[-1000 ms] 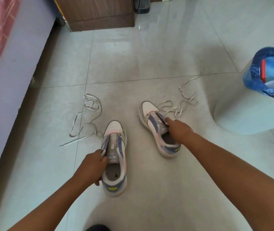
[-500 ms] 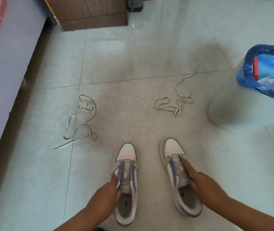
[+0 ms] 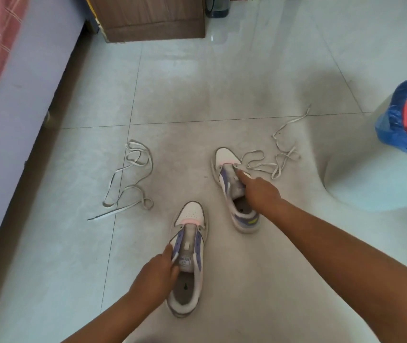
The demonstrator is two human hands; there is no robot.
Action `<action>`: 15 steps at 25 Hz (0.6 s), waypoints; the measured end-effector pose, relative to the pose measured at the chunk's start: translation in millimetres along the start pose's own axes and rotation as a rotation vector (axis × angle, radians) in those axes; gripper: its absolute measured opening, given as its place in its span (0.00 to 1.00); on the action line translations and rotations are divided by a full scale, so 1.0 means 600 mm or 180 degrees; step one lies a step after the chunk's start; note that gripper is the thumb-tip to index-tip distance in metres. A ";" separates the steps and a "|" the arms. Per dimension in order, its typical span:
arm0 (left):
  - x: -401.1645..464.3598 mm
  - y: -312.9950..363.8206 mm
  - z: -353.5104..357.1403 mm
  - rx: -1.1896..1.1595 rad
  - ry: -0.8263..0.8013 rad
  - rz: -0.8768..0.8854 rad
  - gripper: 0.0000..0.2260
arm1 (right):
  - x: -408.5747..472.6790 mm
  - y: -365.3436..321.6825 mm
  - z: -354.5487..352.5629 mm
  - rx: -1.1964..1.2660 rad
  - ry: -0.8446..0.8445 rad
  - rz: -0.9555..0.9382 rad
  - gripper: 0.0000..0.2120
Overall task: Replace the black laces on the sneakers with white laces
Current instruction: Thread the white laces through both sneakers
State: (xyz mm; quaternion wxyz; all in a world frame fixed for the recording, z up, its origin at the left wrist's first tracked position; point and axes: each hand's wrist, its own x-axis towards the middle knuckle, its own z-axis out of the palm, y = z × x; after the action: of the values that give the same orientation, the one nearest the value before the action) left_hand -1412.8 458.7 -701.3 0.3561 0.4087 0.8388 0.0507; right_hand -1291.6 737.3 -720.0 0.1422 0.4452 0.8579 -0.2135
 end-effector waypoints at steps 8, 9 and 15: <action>0.022 -0.031 -0.048 -0.0543 0.0152 -0.0344 0.15 | 0.005 0.049 -0.091 0.1046 0.0654 -0.0227 0.29; 0.022 -0.033 -0.051 -0.0593 0.0135 -0.0369 0.14 | -0.036 0.068 -0.071 0.0714 0.0425 -0.0423 0.30; 0.029 -0.018 -0.040 -0.0111 0.0028 -0.0370 0.11 | -0.237 0.069 0.065 0.0231 -0.0571 -0.0526 0.26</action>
State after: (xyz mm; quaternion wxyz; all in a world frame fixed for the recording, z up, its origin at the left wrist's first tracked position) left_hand -1442.2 469.3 -697.3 0.3619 0.3528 0.8616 0.0464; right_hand -1175.2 639.4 -702.0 0.1841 0.3570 0.8672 -0.2943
